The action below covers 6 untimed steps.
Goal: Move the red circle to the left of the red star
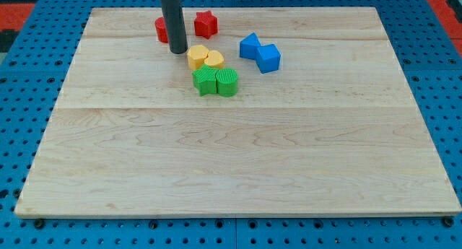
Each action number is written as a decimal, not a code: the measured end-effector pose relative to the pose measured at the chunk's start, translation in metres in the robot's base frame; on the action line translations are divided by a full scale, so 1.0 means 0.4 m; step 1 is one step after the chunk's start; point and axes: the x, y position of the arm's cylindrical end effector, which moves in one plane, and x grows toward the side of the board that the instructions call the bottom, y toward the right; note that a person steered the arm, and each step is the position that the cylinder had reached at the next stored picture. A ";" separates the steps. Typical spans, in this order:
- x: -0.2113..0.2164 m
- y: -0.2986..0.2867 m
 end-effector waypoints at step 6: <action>-0.007 -0.028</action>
